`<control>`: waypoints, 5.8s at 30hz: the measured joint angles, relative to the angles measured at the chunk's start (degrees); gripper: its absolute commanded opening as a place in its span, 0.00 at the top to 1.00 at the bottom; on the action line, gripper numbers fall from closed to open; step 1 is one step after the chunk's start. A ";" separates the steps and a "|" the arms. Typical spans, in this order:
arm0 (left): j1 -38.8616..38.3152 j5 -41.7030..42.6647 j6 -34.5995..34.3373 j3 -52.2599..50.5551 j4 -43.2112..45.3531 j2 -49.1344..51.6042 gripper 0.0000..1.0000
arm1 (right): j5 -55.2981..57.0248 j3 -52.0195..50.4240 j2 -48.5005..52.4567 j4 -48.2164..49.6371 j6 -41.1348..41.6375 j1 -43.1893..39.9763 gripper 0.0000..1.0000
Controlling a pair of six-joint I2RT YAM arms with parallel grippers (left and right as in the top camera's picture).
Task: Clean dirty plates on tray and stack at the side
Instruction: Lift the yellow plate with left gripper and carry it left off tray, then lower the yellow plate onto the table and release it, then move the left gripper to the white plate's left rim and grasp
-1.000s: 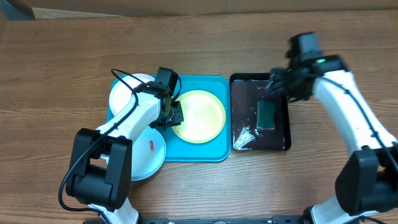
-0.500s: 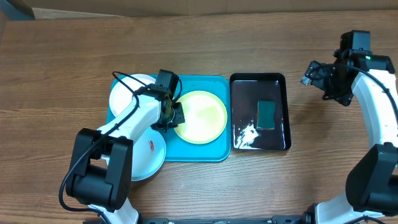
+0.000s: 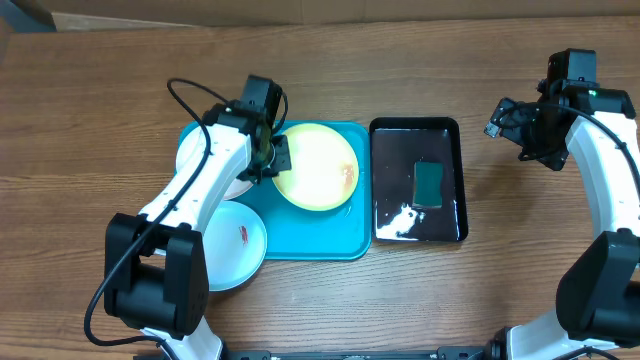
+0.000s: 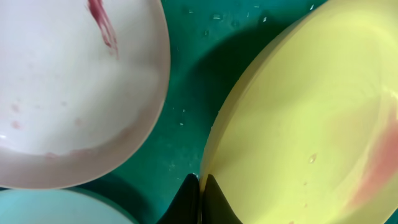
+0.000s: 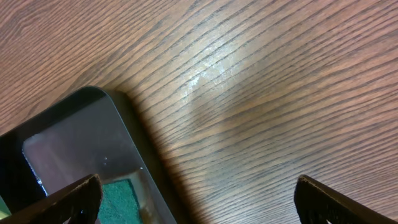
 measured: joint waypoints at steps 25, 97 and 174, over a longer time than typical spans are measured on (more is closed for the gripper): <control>-11.28 -11.45 0.72 17.09 -3.76 0.00 0.96 | 0.02 0.00 0.00 0.02 -0.02 0.00 0.00; 11.91 18.88 -3.06 17.11 -4.22 1.95 0.96 | 0.00 0.00 0.00 0.04 -0.02 -0.02 0.00; 24.09 -1.29 5.14 6.10 -0.11 2.40 0.48 | 0.00 0.00 0.00 0.04 0.00 -0.02 0.00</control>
